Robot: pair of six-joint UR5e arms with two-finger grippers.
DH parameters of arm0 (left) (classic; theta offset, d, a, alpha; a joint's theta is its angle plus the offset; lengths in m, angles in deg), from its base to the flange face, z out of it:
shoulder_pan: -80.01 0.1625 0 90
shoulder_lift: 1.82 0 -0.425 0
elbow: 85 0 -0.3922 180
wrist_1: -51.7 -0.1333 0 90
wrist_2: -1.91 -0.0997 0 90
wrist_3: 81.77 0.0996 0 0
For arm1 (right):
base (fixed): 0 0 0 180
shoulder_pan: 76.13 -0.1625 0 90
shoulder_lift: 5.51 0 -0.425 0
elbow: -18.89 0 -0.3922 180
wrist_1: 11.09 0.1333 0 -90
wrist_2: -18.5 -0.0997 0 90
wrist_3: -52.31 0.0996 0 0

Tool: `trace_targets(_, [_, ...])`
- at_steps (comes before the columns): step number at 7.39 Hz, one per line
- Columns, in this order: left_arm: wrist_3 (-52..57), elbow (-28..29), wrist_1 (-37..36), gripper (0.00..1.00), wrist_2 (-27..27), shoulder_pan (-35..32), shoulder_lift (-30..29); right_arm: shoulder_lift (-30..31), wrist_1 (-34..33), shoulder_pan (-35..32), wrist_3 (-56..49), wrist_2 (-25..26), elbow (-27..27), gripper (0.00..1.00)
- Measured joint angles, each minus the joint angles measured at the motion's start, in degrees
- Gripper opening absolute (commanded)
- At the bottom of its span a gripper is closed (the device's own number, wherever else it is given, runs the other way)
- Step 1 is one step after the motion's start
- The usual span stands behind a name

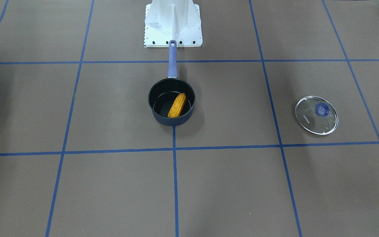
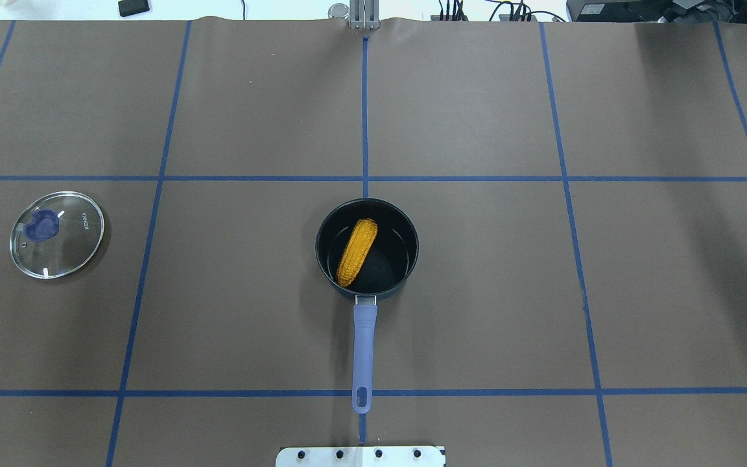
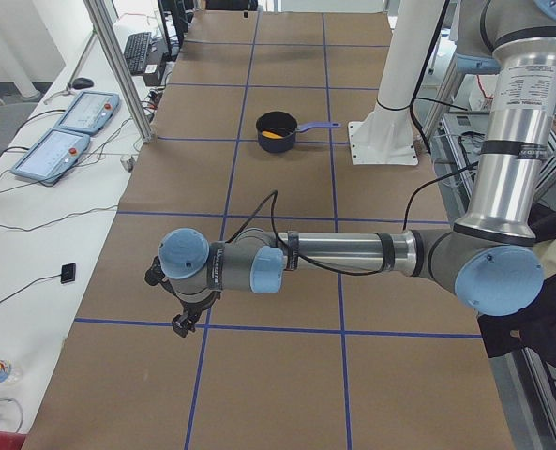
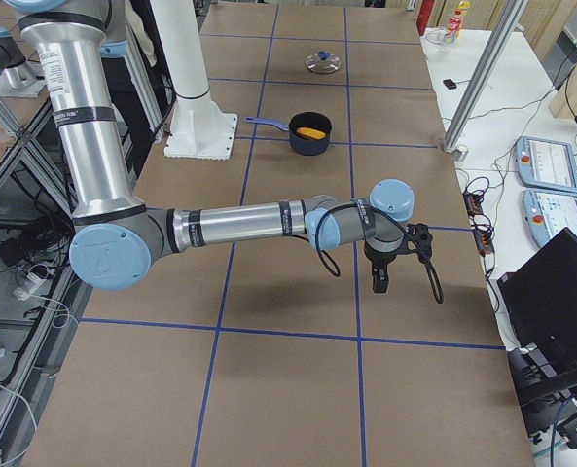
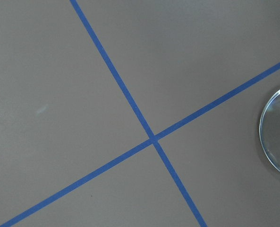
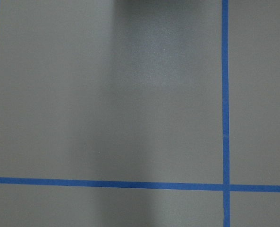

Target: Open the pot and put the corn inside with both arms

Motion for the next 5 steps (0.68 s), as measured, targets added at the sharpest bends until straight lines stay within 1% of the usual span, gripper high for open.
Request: trace_targets(5, [-0.06, -0.31, -0.29, 0.97, 0.08, -0.59, 0.63, 1.50, -0.17, -2.24, -0.01, -1.02, -0.85, 1.00])
